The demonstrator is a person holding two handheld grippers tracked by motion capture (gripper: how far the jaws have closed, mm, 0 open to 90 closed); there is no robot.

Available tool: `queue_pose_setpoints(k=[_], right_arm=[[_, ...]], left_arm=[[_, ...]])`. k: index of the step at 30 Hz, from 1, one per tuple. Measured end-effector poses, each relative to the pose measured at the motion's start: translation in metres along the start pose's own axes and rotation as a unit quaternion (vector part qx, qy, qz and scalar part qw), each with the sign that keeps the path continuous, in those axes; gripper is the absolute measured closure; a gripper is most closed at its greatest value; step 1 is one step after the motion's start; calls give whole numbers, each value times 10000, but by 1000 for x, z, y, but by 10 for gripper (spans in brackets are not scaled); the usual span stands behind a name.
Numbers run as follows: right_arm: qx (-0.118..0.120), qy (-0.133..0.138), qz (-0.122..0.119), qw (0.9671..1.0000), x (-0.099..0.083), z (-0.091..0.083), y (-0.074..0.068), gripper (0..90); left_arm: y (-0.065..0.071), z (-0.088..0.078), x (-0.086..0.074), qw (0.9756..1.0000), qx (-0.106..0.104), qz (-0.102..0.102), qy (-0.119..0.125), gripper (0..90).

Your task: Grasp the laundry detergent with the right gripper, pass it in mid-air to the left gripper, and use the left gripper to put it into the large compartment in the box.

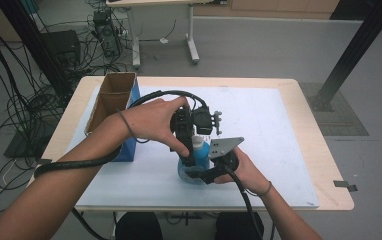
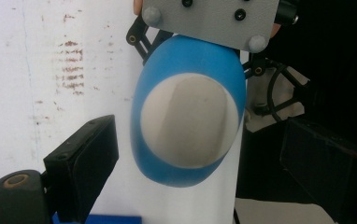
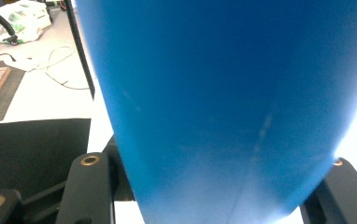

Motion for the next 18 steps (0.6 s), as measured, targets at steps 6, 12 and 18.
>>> queue_pose_setpoints(k=[6, 12, 18], right_arm=[[36, -8, -25, 10000, 2, 1, -1, 419], [73, -18, -73, 9999, 5, 2, -1, 420], [106, -9, -136, 9999, 7, 2, -2, 420]], left_arm=[[0, 3, 1, 10000, 54, 13, -49, 122], [2, 9, 4, 9999, 33, 47, -101, 131], [2, 15, 6, 9999, 14, 57, -162, 141]])
Point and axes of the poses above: each handheld gripper's, and its own axes: z roughly forward along the jaws, x roughly out of its top, y roughly to its right, the point moved 7 cm from there along z, roughly forward along the jaws, and after that the axes turned 15 degrees about y, right-handed, at the moved point
